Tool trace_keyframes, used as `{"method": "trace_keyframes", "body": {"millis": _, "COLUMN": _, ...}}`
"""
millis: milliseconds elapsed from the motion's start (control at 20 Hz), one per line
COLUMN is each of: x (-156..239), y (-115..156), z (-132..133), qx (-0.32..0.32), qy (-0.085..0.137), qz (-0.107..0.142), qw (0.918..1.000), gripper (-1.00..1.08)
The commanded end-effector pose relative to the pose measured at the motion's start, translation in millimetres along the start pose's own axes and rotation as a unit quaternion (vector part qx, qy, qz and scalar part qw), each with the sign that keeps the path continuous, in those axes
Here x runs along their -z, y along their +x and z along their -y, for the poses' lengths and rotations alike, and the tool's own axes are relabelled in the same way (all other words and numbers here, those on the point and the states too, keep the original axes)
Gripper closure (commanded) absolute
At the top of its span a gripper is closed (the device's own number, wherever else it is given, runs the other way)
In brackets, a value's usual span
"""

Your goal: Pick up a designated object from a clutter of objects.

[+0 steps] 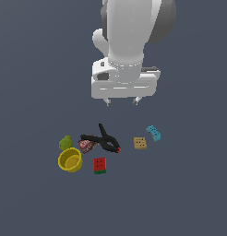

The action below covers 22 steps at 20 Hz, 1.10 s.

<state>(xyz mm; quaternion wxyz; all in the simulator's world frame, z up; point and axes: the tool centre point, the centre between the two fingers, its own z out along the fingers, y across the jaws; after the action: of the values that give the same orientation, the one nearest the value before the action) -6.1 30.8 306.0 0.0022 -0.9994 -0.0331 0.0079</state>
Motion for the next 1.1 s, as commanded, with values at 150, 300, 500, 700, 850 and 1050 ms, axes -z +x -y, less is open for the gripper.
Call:
{"method": "trace_keyframes", "body": {"millis": 150, "x": 0.1, "y": 0.9, "z": -0.7, "qx": 0.001, "qy": 0.002, "qz": -0.001, "qw": 1.0000, "gripper": -0.92}}
{"method": "trace_keyframes", "body": {"millis": 300, "x": 0.8, "y": 3.6, "z": -2.7, "qx": 0.001, "qy": 0.008, "qz": -0.003, "qw": 1.0000, "gripper": -0.92}}
{"method": "trace_keyframes", "body": {"millis": 500, "x": 2.3, "y": 5.8, "z": -5.0, "qx": -0.001, "qy": 0.013, "qz": -0.006, "qw": 0.9999, "gripper": -0.92}}
{"method": "trace_keyframes", "body": {"millis": 700, "x": 1.9, "y": 5.7, "z": -4.8, "qx": 0.000, "qy": 0.013, "qz": -0.006, "qw": 0.9999, "gripper": -0.92}}
{"method": "trace_keyframes", "body": {"millis": 850, "x": -0.6, "y": 6.6, "z": -4.0, "qx": 0.008, "qy": 0.012, "qz": -0.006, "qw": 0.9999, "gripper": -0.92}}
{"method": "trace_keyframes", "body": {"millis": 1050, "x": -7.6, "y": 9.1, "z": -2.1, "qx": 0.029, "qy": 0.009, "qz": -0.006, "qw": 0.9995, "gripper": -0.92}}
